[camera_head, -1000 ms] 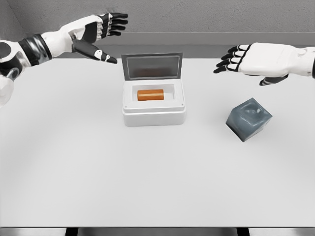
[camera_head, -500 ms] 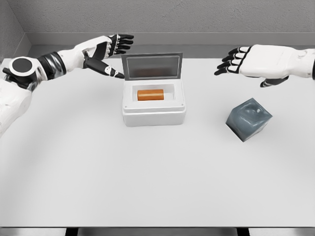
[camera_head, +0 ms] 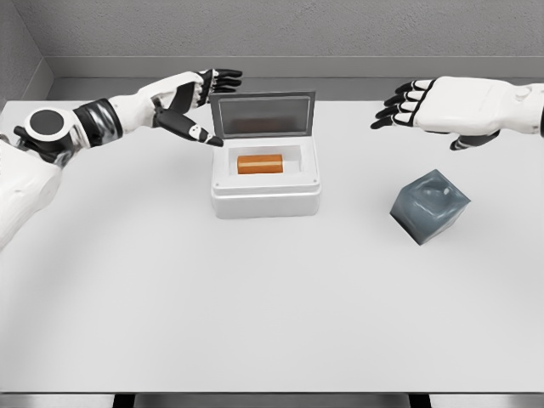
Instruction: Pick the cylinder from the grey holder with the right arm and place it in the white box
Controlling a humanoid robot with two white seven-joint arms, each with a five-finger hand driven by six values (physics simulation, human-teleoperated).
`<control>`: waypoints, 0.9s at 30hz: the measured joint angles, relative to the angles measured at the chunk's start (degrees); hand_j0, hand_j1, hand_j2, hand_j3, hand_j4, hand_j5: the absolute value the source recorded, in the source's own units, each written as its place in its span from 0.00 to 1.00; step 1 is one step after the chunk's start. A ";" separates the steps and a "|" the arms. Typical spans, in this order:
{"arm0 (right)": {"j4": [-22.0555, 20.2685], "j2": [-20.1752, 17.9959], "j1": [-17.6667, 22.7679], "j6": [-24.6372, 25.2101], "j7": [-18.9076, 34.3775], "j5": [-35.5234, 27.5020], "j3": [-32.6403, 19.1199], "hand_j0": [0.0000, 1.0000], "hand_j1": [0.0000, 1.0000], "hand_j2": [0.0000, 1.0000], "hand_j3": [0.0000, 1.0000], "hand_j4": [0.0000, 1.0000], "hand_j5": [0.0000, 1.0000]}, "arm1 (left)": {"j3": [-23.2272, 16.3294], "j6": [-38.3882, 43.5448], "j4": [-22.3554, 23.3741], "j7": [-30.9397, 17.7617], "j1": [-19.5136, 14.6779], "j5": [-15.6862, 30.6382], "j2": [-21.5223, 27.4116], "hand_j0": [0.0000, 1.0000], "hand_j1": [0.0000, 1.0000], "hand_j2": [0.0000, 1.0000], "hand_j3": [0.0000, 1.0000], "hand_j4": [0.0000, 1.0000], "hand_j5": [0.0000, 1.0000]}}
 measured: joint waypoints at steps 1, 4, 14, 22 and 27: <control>0.00 0.01 -0.09 0.00 0.00 0.00 -0.01 1.00 1.00 1.00 1.00 1.00 1.00 | 0.00 0.01 -0.18 0.00 0.00 0.06 0.04 1.00 1.00 1.00 1.00 1.00 1.00; 0.00 0.02 -0.18 0.00 0.00 -0.01 -0.21 1.00 1.00 1.00 1.00 1.00 1.00 | 0.00 0.02 -0.51 0.00 0.00 0.15 0.48 1.00 1.00 1.00 1.00 1.00 1.00; 0.01 0.02 -0.09 0.00 0.00 -0.01 -0.23 1.00 1.00 1.00 1.00 1.00 1.00 | 0.01 0.09 -6.91 0.00 1.32 0.97 4.13 1.00 1.00 1.00 1.00 1.00 1.00; 0.01 -0.45 0.09 0.00 0.00 -0.01 -0.14 1.00 1.00 1.00 1.00 1.00 1.00 | 0.13 0.12 -9.68 0.00 1.32 1.83 6.24 1.00 1.00 1.00 1.00 1.00 1.00; 0.01 -1.32 0.09 0.00 0.00 0.00 -0.09 1.00 1.00 1.00 1.00 1.00 1.00 | 0.21 -0.12 -9.96 0.00 2.11 1.83 8.26 1.00 1.00 1.00 1.00 1.00 1.00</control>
